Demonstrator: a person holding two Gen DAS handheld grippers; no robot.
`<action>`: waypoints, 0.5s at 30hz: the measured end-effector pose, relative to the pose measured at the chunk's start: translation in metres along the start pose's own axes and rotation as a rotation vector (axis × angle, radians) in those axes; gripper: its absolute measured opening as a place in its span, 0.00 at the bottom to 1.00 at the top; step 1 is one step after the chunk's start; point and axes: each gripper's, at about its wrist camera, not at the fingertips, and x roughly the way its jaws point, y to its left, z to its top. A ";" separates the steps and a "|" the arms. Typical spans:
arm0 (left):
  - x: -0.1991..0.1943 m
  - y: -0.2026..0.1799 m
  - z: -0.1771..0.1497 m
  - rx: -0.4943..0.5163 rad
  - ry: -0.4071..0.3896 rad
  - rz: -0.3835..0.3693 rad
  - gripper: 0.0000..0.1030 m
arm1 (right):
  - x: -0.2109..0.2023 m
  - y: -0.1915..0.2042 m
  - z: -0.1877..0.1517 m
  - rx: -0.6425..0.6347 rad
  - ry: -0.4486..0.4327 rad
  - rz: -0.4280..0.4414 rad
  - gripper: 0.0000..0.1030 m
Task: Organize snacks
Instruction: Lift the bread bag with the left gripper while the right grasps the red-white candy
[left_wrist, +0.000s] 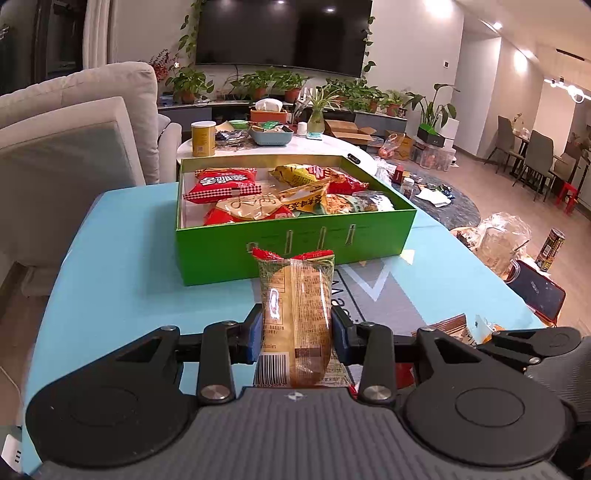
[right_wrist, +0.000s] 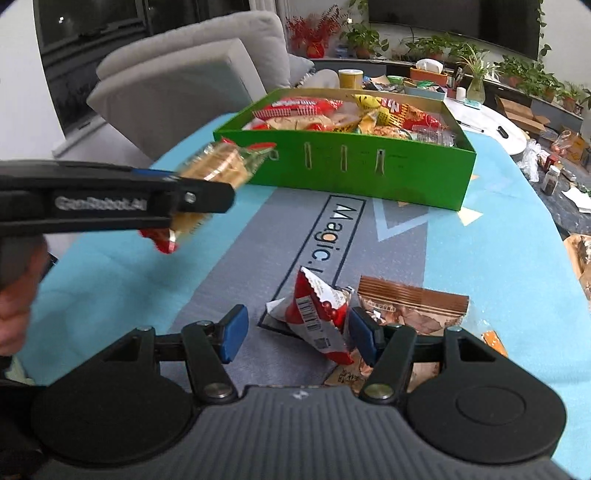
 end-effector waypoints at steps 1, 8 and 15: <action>0.000 0.001 0.000 -0.003 0.000 0.001 0.34 | 0.003 0.000 0.000 0.003 0.006 0.000 0.65; 0.000 0.003 -0.001 -0.008 -0.004 -0.006 0.34 | 0.009 0.000 0.000 0.030 0.016 -0.003 0.65; 0.000 0.005 -0.001 -0.011 -0.004 -0.008 0.34 | 0.006 -0.006 0.002 0.078 -0.005 0.015 0.65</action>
